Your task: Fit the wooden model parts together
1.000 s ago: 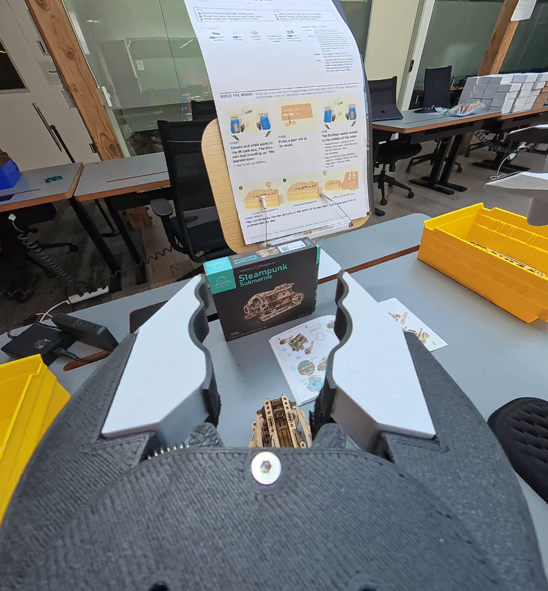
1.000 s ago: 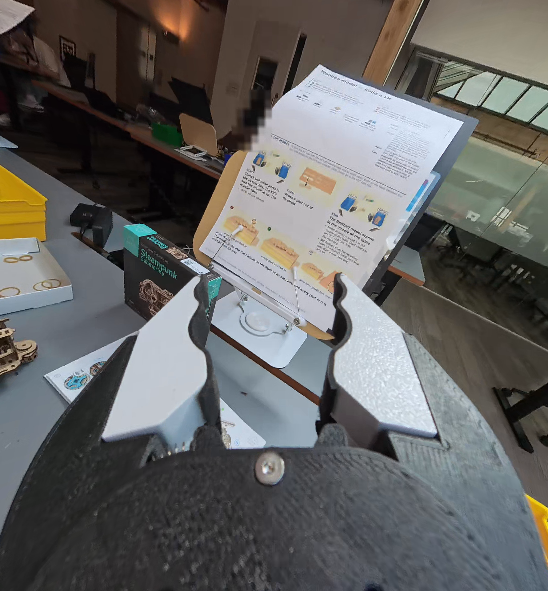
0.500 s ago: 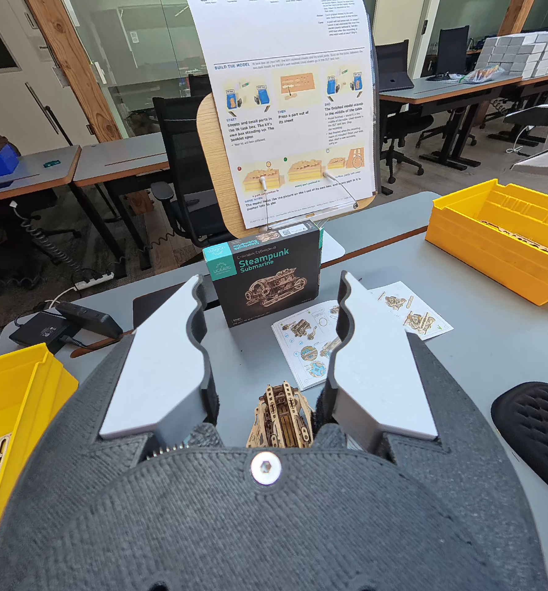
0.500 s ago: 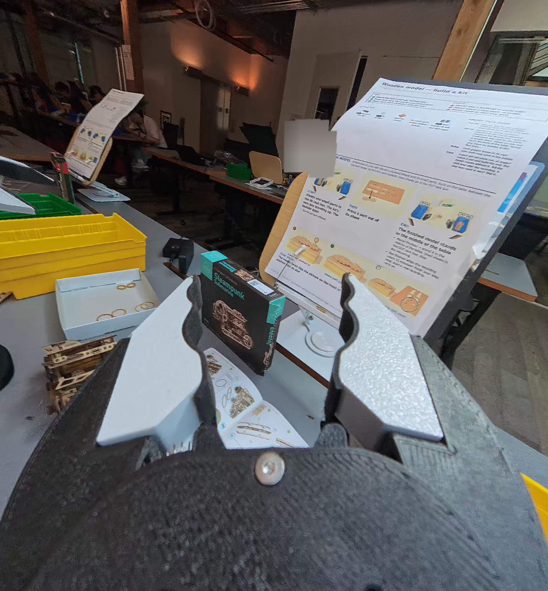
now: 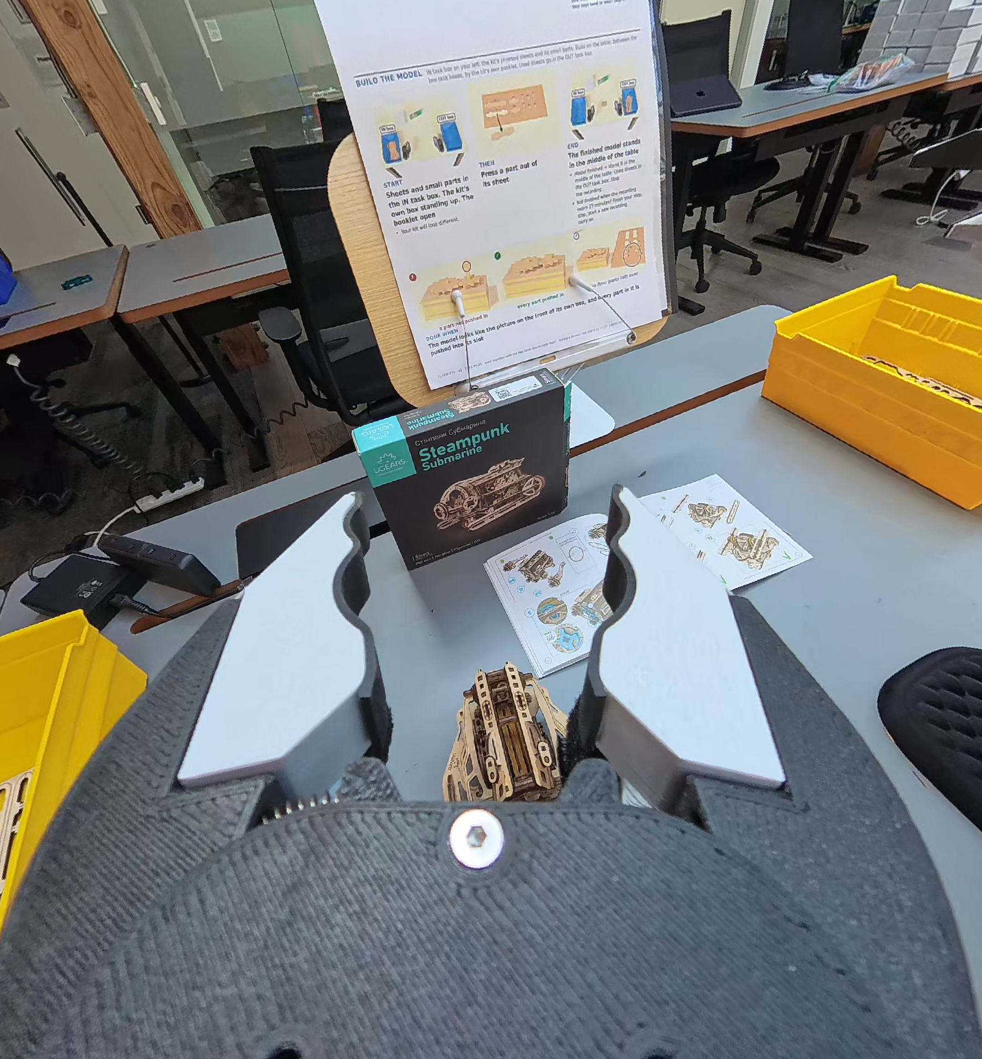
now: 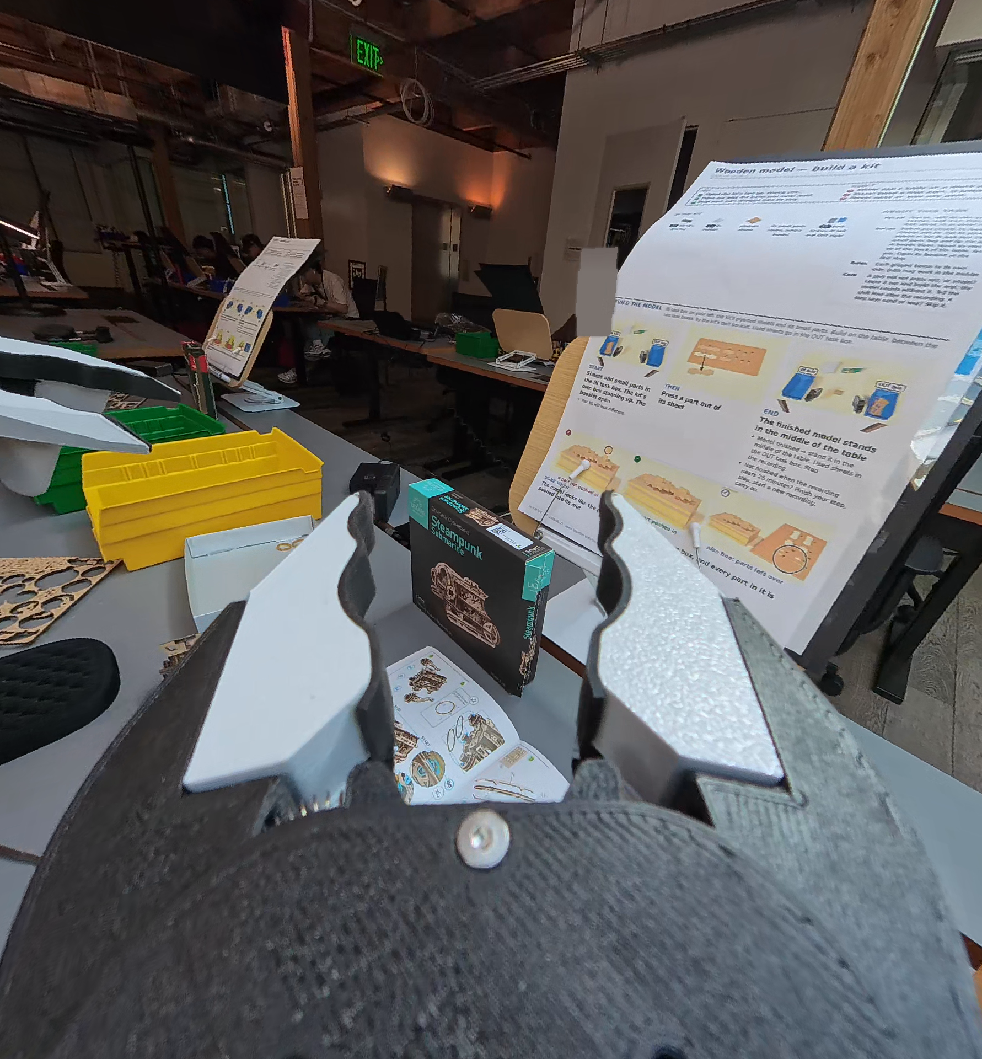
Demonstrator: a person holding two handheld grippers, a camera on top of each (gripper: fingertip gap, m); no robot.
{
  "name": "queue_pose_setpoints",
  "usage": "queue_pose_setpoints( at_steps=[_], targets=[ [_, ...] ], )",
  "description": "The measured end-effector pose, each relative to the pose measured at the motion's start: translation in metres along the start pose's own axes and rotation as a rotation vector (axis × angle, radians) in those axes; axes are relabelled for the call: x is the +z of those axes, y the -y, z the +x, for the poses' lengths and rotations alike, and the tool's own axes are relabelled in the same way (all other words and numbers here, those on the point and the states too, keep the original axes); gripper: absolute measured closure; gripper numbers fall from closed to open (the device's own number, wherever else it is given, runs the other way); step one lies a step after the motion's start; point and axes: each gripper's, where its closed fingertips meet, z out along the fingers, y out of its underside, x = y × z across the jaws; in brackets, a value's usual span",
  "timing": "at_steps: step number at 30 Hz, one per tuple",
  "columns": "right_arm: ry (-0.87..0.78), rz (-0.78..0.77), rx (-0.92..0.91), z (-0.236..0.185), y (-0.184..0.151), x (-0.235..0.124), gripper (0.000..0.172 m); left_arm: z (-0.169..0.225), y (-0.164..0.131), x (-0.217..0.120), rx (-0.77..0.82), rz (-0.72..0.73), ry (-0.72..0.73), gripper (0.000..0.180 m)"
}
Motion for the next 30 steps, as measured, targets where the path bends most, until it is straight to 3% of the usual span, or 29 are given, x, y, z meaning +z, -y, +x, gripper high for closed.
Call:
queue_pose_setpoints(
  at_steps=[27, 30],
  targets=[
    [-0.076, 0.082, -0.148, 0.007, 0.016, -0.008, 0.082, 0.011, 0.001, 0.002, 0.02, 0.001, -0.046, 0.098],
    [-0.043, 0.073, -0.142, 0.004, 0.015, -0.008, 0.092, 0.013, -0.001, 0.004, 0.024, -0.007, -0.05, 0.098]
  ],
)
